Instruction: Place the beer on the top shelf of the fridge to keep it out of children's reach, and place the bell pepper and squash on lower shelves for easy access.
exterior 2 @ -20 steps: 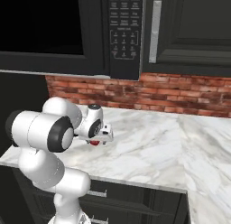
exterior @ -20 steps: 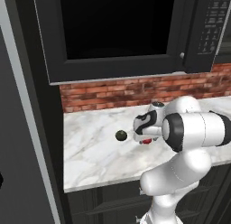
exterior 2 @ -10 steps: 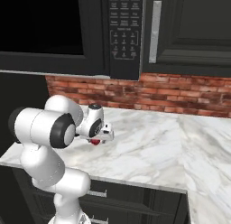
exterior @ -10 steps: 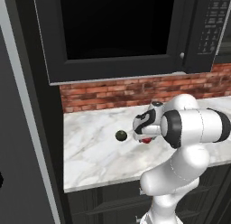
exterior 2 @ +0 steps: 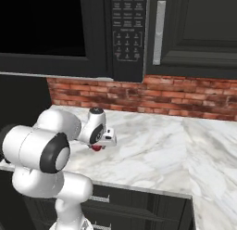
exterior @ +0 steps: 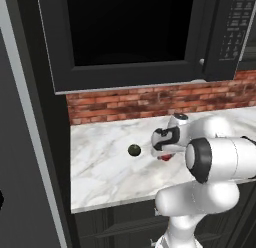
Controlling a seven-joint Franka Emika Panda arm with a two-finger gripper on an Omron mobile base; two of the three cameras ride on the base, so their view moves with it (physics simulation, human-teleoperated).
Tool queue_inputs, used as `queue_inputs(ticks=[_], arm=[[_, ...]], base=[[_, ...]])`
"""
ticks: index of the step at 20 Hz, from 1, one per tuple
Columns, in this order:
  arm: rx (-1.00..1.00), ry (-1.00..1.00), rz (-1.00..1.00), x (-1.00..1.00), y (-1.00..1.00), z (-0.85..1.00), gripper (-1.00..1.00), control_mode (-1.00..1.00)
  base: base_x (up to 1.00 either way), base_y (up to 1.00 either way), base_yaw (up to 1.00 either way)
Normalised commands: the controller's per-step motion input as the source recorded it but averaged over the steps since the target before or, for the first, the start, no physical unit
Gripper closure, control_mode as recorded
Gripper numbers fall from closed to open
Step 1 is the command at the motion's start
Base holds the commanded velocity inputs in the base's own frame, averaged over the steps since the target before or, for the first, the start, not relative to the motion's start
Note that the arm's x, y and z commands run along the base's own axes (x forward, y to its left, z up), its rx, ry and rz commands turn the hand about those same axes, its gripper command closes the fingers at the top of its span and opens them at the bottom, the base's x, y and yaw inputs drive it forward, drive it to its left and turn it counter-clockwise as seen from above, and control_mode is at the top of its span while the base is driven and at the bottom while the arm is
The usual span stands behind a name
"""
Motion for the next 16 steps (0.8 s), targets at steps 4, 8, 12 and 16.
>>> queue_inputs(ticks=[4,8,12,16], arm=[[0.00,-0.20,0.09,-0.99,-0.12,0.49,1.00,-1.00],[0.00,-0.12,0.04,-0.91,-0.32,0.99,1.00,-1.00],[0.00,-0.14,0.00,-0.85,-0.29,1.00,1.00,-1.00],[0.00,-0.16,0.00,-0.91,-0.25,1.00,1.00,-1.00]], base=[[0.00,0.00,0.00],[0.00,0.00,0.00],[0.00,0.00,0.00],[0.00,0.00,0.00]])
